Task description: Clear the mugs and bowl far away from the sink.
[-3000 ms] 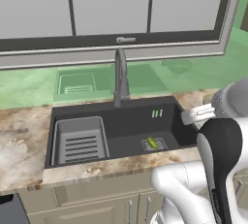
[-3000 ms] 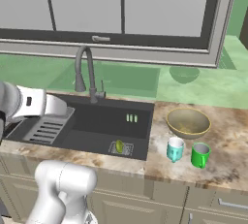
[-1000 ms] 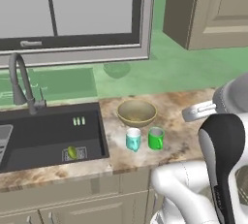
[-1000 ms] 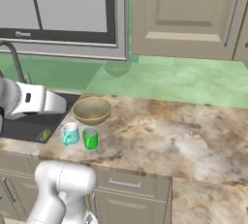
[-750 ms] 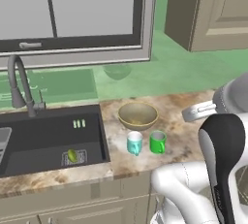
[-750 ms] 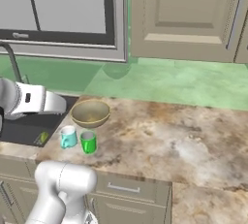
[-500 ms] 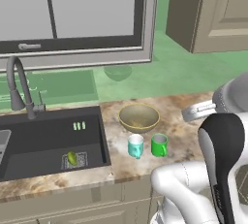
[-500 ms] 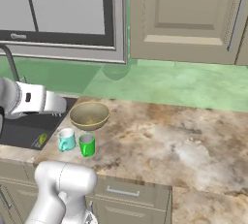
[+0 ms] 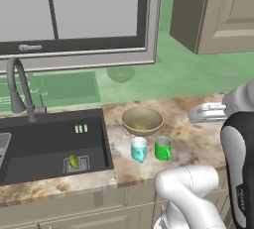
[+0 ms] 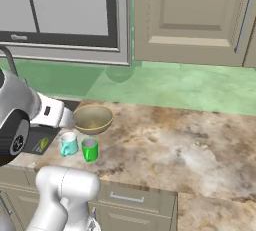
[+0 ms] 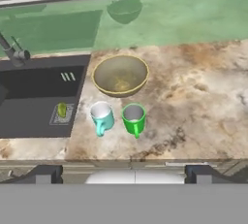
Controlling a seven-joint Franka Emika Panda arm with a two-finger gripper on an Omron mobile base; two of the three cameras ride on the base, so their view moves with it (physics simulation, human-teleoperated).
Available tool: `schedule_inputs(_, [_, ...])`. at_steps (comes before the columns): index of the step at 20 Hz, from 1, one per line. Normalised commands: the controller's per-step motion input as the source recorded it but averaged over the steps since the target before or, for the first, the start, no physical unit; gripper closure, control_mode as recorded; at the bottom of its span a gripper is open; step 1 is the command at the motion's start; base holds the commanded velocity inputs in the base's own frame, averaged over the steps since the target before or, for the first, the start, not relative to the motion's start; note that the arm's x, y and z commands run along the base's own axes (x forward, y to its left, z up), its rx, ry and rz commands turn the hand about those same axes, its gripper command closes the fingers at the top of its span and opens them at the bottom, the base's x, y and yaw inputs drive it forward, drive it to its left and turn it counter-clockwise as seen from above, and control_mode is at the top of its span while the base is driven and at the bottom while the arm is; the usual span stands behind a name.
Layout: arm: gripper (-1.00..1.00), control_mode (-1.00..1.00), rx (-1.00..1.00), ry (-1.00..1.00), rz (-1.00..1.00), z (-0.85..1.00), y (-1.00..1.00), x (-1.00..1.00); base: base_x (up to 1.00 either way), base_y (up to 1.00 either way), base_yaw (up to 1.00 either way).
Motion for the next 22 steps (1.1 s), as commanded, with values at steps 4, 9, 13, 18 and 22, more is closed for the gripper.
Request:
schedule_inputs(4, [-1.0, -1.0, 0.3, 0.21, 0.0, -0.35, 0.0, 0.05, 0.0, 0.0, 0.0])
schedule_inputs(9, [-1.0, -1.0, 0.05, 0.12, 0.0, -0.25, 0.13, 0.1, 0.0, 0.0, 0.0])
schedule_inputs(13, [-1.0, -1.0, -0.01, 0.02, 0.0, -0.03, 0.06, 0.01, 0.0, 0.0, 0.0])
schedule_inputs(18, [-1.0, -1.0, -0.03, 0.01, -0.02, 0.0, 0.0, 0.0, 0.0, 0.0, 0.0])
schedule_inputs(22, [-1.0, -1.0, -0.14, 0.0, 0.0, 0.0, 0.0, 0.0, 0.0, 0.0, 0.0])
